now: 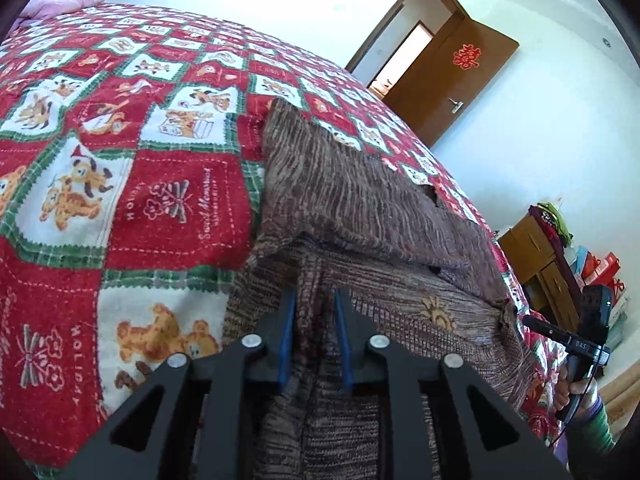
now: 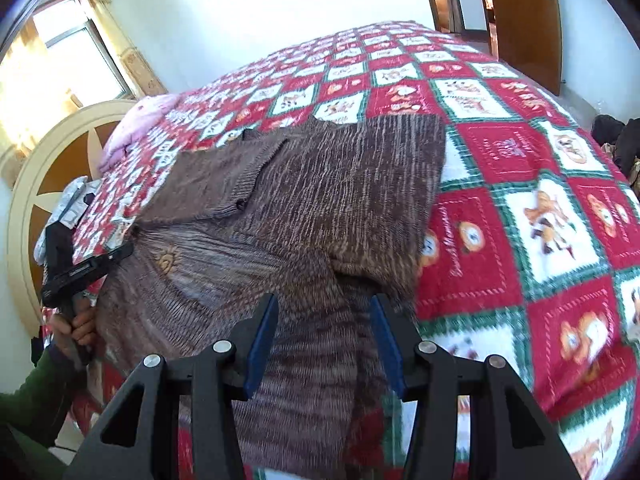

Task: Fold small clothes
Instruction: 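Fold the sweater further toward the collar with both grippers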

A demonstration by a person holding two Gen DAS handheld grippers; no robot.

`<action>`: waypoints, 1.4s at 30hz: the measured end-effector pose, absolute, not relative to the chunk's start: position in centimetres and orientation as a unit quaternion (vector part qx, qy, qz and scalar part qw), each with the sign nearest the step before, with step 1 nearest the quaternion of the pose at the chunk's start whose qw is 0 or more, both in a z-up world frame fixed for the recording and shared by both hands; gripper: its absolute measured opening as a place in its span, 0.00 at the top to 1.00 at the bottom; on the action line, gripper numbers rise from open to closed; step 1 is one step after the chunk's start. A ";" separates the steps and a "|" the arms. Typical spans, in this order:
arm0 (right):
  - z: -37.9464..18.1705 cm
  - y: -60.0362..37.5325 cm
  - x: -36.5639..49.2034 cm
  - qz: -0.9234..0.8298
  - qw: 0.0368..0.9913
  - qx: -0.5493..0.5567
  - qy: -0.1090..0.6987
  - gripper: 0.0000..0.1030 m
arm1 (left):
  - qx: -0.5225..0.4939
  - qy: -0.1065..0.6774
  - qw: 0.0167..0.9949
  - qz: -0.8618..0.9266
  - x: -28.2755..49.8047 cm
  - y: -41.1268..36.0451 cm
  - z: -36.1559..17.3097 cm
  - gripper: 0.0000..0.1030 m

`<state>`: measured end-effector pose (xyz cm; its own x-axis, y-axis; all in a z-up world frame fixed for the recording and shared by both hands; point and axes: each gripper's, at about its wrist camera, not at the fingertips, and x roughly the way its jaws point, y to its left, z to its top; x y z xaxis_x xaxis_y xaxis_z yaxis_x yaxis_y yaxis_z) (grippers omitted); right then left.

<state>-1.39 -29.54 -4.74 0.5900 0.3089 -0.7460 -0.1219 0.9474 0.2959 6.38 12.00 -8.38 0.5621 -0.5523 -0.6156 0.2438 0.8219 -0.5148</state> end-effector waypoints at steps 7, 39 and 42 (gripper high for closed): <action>-5.6 -26.6 0.2 0.111 0.886 0.032 0.449 0.52 | -0.179 0.399 0.869 -0.231 6.1 11.6 -8.3 0.76; -5.0 -28.5 -4.8 0.034 0.896 0.118 0.426 0.91 | -0.207 0.404 0.856 -0.249 4.8 12.1 -8.2 0.77; -4.9 -28.5 -4.9 0.034 0.897 0.119 0.425 0.91 | -0.231 0.405 0.846 -0.257 5.1 12.6 -8.4 0.77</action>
<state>-4.90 -28.53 -4.92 0.6369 0.1632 -0.7534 0.0395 0.9691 0.2433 5.12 12.61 -8.36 0.5391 -0.6221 -0.5677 0.2479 0.7614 -0.5990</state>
